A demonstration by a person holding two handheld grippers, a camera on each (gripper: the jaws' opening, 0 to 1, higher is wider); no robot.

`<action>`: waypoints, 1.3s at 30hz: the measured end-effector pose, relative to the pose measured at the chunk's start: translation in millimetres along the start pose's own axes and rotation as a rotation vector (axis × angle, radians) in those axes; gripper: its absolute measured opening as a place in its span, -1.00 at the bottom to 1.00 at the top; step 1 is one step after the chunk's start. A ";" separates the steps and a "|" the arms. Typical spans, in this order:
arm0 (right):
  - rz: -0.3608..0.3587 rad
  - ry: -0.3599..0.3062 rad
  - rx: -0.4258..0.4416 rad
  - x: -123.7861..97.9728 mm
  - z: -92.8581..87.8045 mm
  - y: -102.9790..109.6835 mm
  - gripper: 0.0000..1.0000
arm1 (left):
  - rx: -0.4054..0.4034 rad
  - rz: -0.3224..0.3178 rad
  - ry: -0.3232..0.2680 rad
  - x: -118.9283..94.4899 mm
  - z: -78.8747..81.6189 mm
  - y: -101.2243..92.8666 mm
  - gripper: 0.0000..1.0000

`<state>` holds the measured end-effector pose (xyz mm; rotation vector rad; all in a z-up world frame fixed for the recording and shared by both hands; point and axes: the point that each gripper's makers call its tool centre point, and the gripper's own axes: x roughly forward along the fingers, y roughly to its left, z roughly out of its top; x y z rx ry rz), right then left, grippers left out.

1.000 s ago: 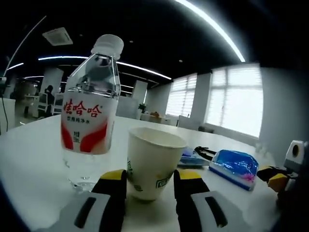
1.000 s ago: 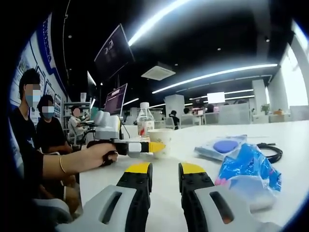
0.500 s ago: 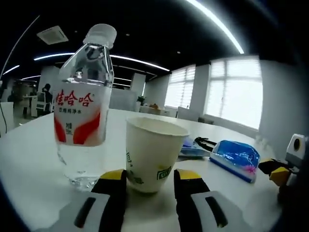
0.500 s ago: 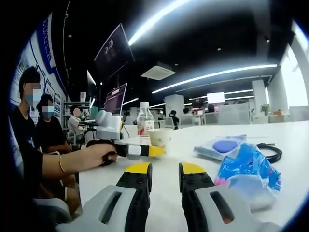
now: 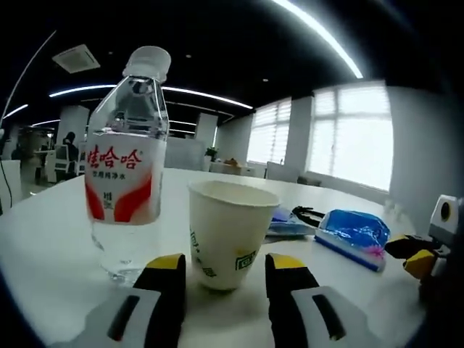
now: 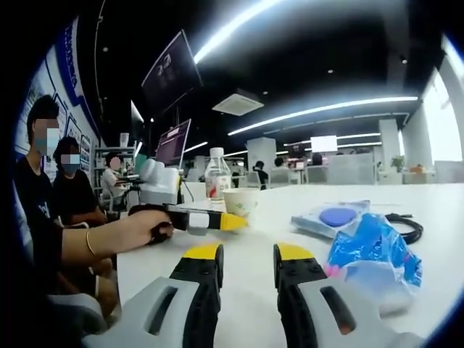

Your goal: Arrange the tabletop items into an orderly group along one side of the table until the central work area is clear of visible clutter.

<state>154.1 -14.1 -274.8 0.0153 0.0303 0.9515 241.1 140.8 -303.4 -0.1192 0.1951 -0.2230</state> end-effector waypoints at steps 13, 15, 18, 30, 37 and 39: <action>-0.003 0.022 -0.013 -1.1 -1.6 3.3 -0.30 | 0.089 0.027 -0.014 -21.2 0.3 -2.9 -0.04; -0.001 0.023 -0.012 -1.2 -1.6 3.9 -0.28 | 0.086 0.026 -0.019 -23.6 0.9 -2.3 -0.02; -0.004 0.026 -0.018 -1.9 -1.9 4.5 -0.26 | 0.072 0.028 -0.026 -28.0 1.3 -0.9 0.01; -0.006 0.029 -0.040 -3.9 0.4 7.2 -0.17 | 0.098 0.033 -0.050 -42.9 8.4 -2.7 0.33; -0.020 0.038 -0.048 -7.7 1.5 4.5 -0.07 | 0.118 0.022 -0.084 -53.5 19.1 -11.3 0.41; -0.025 0.037 -0.050 -8.8 2.0 3.7 -0.04 | 0.122 0.024 -0.089 -55.5 21.8 -13.2 0.44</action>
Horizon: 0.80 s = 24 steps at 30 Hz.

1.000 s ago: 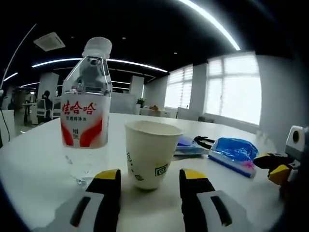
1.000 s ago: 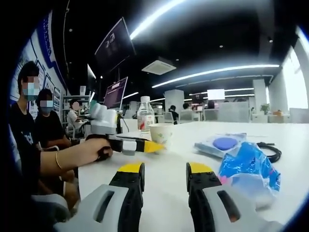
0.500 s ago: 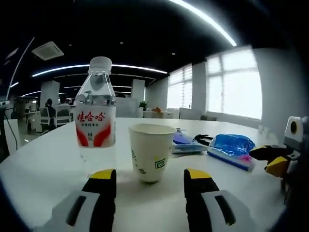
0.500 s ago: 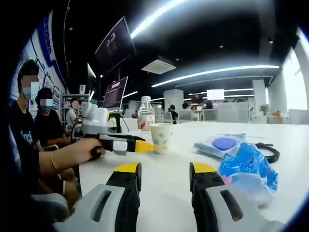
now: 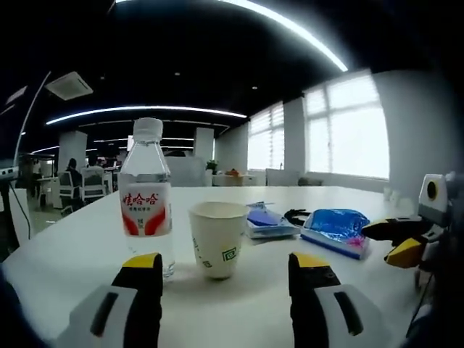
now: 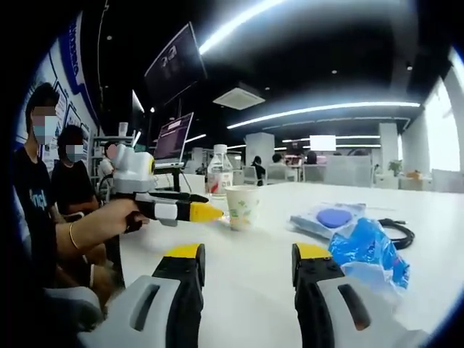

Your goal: Arrange the tabletop items into an orderly group along one side of the table until the central work area is clear of visible clutter.

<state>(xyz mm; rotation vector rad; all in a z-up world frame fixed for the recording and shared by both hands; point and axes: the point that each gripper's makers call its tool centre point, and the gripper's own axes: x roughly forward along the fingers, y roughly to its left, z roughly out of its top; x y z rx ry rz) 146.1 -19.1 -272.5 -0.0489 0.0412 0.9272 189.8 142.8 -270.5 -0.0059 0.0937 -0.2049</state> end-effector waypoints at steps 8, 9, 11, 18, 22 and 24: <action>-0.006 0.013 -0.009 -7.0 1.3 -2.3 0.03 | 0.055 -0.019 -0.030 -9.5 17.2 -12.5 0.55; -0.008 0.016 -0.009 -7.6 1.1 -2.8 0.04 | 0.055 -0.025 -0.026 -10.1 18.0 -14.5 0.56; -0.014 0.017 -0.014 -9.0 1.4 -4.3 0.07 | 0.059 -0.039 -0.030 -12.1 21.4 -20.1 0.57; -0.041 0.012 -0.020 -15.2 4.6 -9.3 0.16 | 0.078 -0.085 -0.052 -15.3 30.7 -36.3 0.66; -0.053 0.011 -0.027 -19.6 5.9 -11.9 0.16 | 0.090 -0.100 -0.058 -17.5 33.7 -43.6 0.70; -0.062 0.010 -0.029 -21.4 6.6 -13.7 0.16 | 0.105 -0.111 -0.062 -17.8 35.4 -47.5 0.71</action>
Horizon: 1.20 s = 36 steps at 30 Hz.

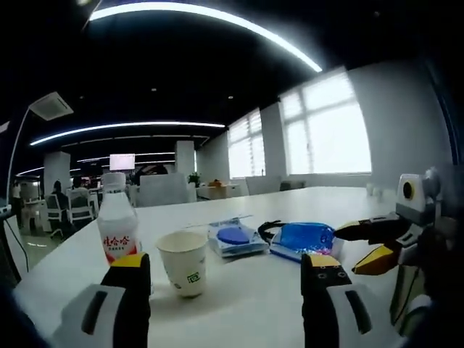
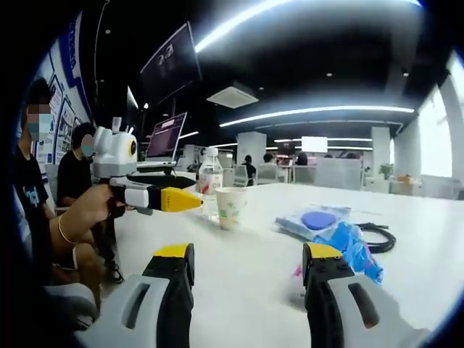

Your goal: Arrange the tabletop items into an orderly group along one side of the table until the central work area is clear of visible clutter.

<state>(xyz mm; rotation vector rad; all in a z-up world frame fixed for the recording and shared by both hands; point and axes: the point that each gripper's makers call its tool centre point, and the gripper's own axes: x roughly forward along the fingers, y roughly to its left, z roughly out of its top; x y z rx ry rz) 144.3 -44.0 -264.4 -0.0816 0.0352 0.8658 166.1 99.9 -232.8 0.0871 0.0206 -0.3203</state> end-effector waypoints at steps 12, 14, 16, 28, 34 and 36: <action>-0.063 0.023 -0.004 -11.7 0.0 -13.7 0.33 | 0.001 -0.059 0.034 1.6 -2.2 -17.4 0.77; -0.065 0.027 -0.002 -15.2 0.3 -14.2 0.33 | 0.008 -0.070 0.040 1.8 -2.0 -20.7 0.77; -0.076 0.029 -0.004 -18.4 1.0 -16.4 0.33 | 0.019 -0.080 0.041 1.8 -1.1 -24.6 0.77; -0.154 0.035 -0.024 -33.4 3.9 -34.1 0.31 | 0.028 -0.123 0.044 8.3 2.8 -37.7 0.77; -0.188 0.042 -0.019 -39.7 2.4 -43.6 0.31 | 0.034 -0.146 0.059 14.1 0.8 -43.1 0.71; -0.197 0.050 -0.025 -41.5 1.6 -46.8 0.30 | 0.025 -0.155 0.064 15.2 0.3 -45.4 0.70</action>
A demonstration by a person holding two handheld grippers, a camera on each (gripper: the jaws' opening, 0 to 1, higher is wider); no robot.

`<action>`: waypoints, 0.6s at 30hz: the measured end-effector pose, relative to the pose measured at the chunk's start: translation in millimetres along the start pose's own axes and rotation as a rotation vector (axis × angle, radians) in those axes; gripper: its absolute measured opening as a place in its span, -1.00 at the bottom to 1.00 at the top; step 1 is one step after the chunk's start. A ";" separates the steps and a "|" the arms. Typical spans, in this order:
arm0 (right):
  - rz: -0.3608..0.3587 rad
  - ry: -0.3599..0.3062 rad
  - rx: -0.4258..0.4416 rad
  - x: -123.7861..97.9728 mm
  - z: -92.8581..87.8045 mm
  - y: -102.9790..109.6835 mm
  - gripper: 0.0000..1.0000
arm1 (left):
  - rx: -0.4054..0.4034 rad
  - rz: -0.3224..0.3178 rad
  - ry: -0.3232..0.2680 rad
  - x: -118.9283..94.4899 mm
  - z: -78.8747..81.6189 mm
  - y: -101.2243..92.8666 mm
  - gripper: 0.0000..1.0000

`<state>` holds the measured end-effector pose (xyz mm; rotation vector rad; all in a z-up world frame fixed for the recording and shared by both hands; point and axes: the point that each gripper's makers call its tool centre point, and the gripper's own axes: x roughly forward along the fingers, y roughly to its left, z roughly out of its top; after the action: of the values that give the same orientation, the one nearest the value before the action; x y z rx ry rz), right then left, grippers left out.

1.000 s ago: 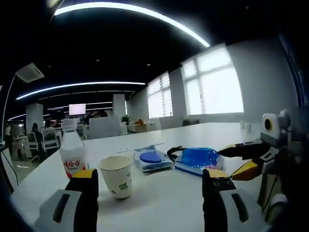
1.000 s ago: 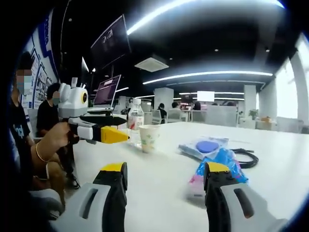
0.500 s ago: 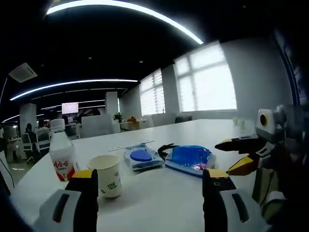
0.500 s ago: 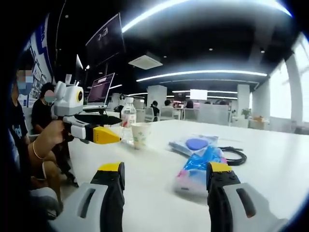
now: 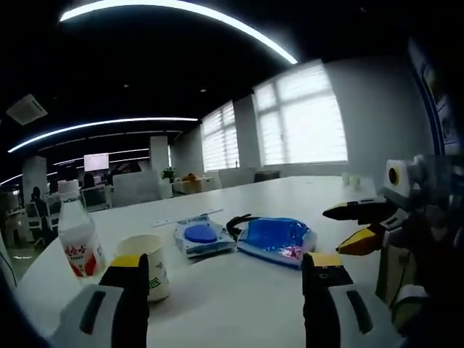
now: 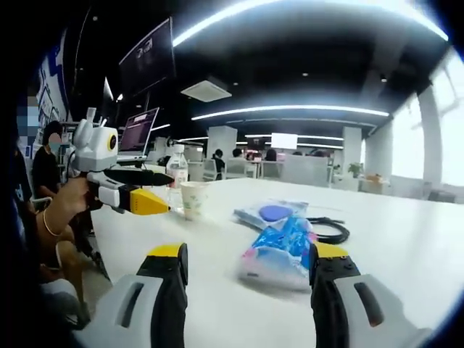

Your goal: Arrange the tabletop items into an orderly group along one side of the table until the central work area is clear of visible clutter.

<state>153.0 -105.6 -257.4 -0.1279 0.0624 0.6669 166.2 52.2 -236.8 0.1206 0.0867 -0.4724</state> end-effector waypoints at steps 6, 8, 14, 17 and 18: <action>-0.030 -0.001 0.002 -4.2 0.0 -10.1 0.29 | 0.008 -0.014 -0.004 5.3 2.3 -5.0 0.70; -0.042 -0.001 0.007 -6.4 -0.5 -13.7 0.29 | 0.006 -0.022 0.006 8.7 1.8 -6.7 0.68; -0.066 0.002 0.012 -11.3 -1.6 -22.2 0.29 | 0.020 -0.040 0.024 15.7 0.3 -11.6 0.66; -0.078 0.006 0.012 -13.5 -3.0 -25.9 0.29 | 0.007 -0.065 0.026 19.5 0.8 -17.1 0.66; -0.079 0.008 0.011 -13.8 -3.4 -26.2 0.28 | 0.005 -0.069 0.026 20.3 1.0 -18.2 0.66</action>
<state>158.4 -134.9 -256.9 -0.1218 0.0683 0.5872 175.9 26.8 -239.8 0.1291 0.1150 -0.5405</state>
